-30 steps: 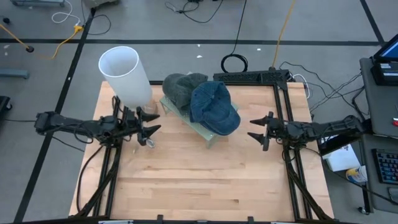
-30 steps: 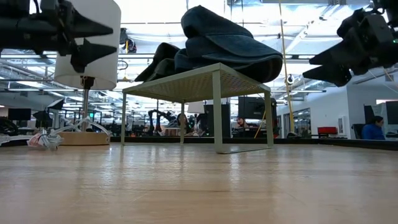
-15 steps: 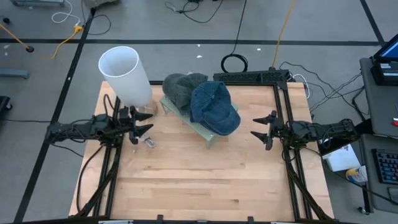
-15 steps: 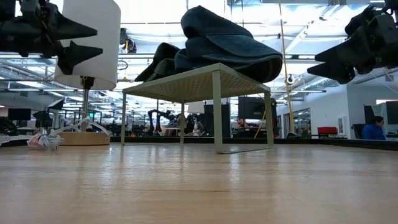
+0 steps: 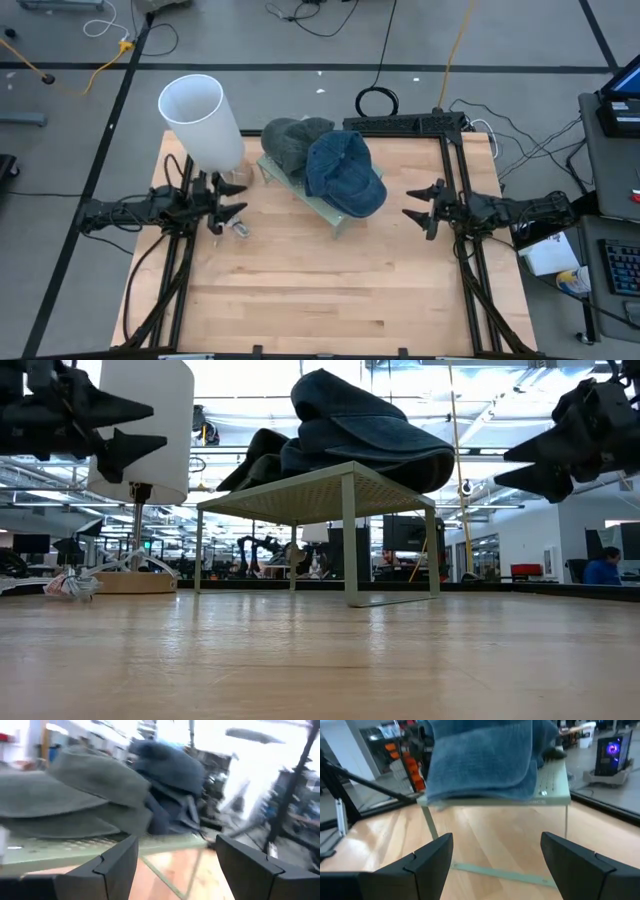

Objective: Pick & Place hat
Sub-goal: Return to Home Position

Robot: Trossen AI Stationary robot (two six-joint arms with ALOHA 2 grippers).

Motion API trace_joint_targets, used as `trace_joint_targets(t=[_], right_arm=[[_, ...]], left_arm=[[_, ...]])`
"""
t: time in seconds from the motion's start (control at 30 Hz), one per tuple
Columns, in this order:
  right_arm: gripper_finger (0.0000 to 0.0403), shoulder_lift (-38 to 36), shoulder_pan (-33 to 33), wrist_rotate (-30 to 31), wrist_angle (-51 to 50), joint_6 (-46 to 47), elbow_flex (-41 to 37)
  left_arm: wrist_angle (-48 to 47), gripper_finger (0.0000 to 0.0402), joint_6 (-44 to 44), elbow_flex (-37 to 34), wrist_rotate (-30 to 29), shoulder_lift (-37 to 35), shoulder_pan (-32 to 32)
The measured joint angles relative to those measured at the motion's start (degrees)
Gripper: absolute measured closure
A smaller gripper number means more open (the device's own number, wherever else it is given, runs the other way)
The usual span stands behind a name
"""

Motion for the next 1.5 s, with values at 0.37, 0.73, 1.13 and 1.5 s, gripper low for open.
trace_joint_targets(t=[0.37,0.73,1.13,1.5], right_arm=[[0.0110,0.6,0.2,-1.8,7.1,-6.2,-3.0],[0.0110,2.7,0.2,-1.9,6.8,-5.9,-3.1],[0.0110,3.1,0.2,-1.8,6.8,-5.9,-3.1],[0.0110,3.1,0.2,-1.8,6.8,-5.9,-3.2]], left_arm=[[-9.3,0.0131,0.9,0.2,8.4,0.0,0.0],[-9.0,0.0131,-4.2,0.2,8.9,0.6,0.0],[-8.5,0.0131,-4.1,0.1,8.8,0.8,0.0],[-8.3,0.0131,-4.1,0.1,8.7,0.8,0.0]])
